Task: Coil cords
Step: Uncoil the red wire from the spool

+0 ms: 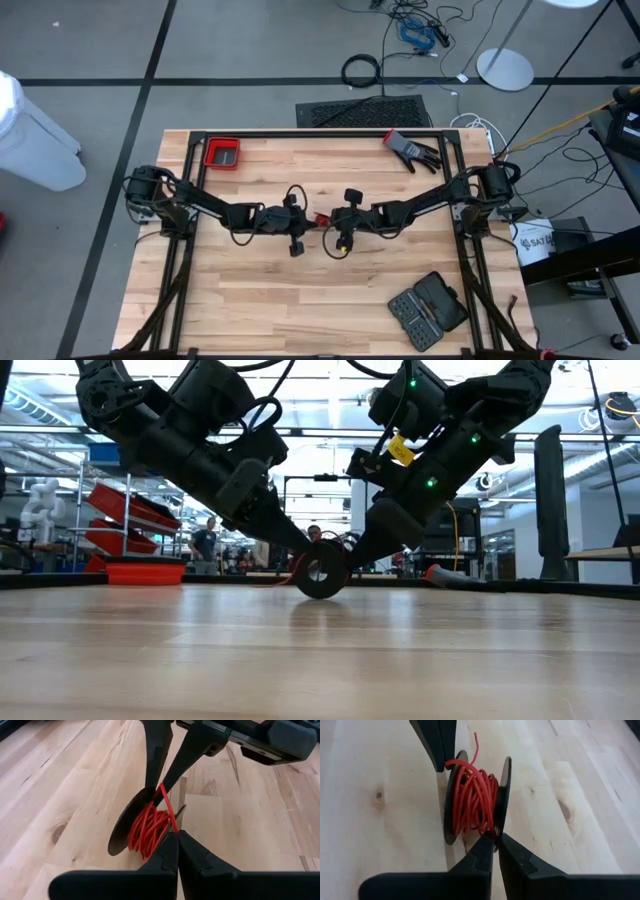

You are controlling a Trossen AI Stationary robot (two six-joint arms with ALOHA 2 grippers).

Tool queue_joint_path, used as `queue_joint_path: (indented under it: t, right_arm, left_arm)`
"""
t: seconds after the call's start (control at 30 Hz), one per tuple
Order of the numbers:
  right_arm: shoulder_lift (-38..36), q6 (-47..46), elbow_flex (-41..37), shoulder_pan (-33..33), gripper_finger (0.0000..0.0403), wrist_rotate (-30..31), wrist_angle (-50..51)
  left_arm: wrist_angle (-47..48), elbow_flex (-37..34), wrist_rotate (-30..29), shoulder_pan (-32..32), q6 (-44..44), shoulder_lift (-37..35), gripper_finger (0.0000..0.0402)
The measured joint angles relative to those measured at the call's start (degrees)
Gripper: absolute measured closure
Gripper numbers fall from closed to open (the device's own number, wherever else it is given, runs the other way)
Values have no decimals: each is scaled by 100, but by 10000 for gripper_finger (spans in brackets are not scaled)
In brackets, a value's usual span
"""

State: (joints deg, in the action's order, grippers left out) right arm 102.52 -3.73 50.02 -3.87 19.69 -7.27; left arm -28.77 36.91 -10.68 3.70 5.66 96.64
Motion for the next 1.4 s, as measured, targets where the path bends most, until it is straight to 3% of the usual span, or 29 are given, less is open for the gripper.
queue_joint_path:
  t: [0.57, 0.7, 1.0, 1.4]
  right_arm:
    - [-7, -15, 0, 46, 269, -447, 262]
    - [-206, -15, 0, 74, 264, -680, 484]
    - [-1151, -411, 0, 369, 264, -303, 688]
    - [-678, -722, 0, 412, 264, -653, 348]
  left_arm:
    - [46, 0, 0, 0, -14, 0, 398]
    - [142, 0, 0, 0, -40, 0, 398]
    - [33, -4, 116, 0, -43, 0, 398]
    - [-118, -4, 716, 2, -190, 0, 398]
